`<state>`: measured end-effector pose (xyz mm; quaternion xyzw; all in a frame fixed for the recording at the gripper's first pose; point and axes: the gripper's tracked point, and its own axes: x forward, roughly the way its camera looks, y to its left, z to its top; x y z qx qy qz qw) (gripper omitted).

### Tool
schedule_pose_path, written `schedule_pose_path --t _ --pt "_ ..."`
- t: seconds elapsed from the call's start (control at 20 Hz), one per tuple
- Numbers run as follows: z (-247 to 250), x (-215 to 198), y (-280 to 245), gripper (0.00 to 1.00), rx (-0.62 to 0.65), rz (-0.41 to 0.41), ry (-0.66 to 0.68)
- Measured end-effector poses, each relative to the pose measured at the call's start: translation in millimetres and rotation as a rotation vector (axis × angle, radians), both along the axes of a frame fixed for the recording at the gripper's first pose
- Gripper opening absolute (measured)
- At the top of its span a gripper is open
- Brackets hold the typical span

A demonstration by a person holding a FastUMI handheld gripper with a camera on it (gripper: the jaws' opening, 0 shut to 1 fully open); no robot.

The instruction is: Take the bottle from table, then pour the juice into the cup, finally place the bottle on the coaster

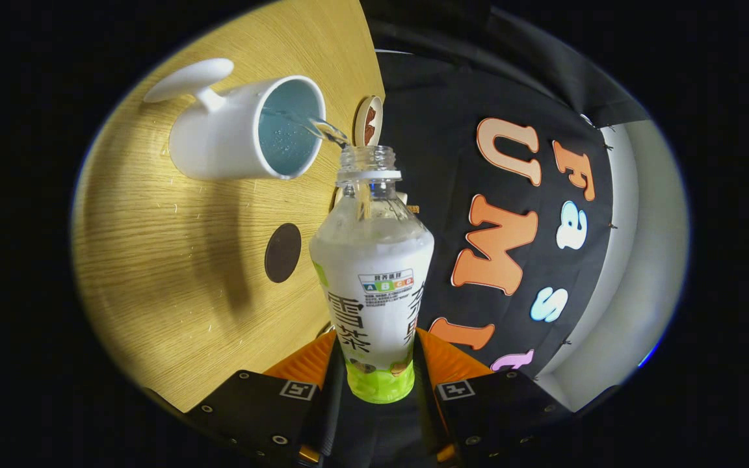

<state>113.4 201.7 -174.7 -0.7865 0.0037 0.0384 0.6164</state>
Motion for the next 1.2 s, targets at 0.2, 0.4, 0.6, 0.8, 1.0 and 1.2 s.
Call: schedule_pose_path --t 0.2,0.4,0.6,0.8,1.0,1.2 --pt "2.8 1.0 0.2 0.53 -0.021 0.003 0.000" --pt "6.9 1.2 1.2 0.53 -0.032 0.004 -0.006" --pt "5.7 1.2 2.3 0.53 -0.044 0.006 -0.003" --pt "7.8 0.2 4.4 0.53 -0.051 0.012 -0.004" --pt "8.5 0.6 2.5 0.53 -0.063 0.005 -0.003" --pt "8.8 0.5 2.5 0.53 -0.077 0.006 0.000"
